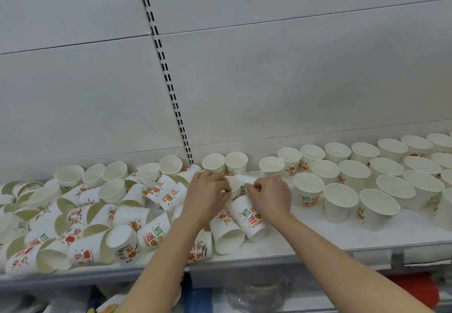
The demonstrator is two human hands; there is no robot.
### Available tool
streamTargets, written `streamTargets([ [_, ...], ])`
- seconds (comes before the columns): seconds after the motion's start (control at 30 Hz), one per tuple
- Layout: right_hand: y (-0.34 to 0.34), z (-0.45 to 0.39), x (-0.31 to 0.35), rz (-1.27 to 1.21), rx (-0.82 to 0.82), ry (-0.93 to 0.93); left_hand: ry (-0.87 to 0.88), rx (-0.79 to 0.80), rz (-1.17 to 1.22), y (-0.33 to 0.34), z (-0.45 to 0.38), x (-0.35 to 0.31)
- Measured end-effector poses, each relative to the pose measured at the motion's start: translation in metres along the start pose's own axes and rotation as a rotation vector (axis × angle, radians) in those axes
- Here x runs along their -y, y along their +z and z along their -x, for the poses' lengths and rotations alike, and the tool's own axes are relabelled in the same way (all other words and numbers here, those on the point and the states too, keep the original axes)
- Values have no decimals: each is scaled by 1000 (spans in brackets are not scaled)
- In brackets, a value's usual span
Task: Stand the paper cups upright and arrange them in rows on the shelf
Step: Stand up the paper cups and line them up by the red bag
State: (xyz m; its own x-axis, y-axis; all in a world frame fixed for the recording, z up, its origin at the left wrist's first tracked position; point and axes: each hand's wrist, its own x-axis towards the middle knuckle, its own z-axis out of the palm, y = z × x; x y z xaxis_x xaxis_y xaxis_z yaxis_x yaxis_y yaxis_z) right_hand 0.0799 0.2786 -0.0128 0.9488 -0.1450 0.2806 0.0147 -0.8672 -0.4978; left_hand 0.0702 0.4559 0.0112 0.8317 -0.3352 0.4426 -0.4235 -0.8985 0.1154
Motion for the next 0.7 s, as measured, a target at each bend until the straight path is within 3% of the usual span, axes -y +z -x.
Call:
streamTargets([
  [0.13, 9, 1, 11, -131, 3, 160, 13, -85, 88, 0, 4, 16],
  [0.23, 0, 3, 16, -198, -83, 186, -14, -141, 226, -3, 6, 18],
  [0.53, -64, 26, -22, -5, -558, -257, -63, -164, 331, -12, 3, -2],
  [0.7, -80, 49, -63, 103, -615, -412, -56, -24, 319, -1, -17, -39],
])
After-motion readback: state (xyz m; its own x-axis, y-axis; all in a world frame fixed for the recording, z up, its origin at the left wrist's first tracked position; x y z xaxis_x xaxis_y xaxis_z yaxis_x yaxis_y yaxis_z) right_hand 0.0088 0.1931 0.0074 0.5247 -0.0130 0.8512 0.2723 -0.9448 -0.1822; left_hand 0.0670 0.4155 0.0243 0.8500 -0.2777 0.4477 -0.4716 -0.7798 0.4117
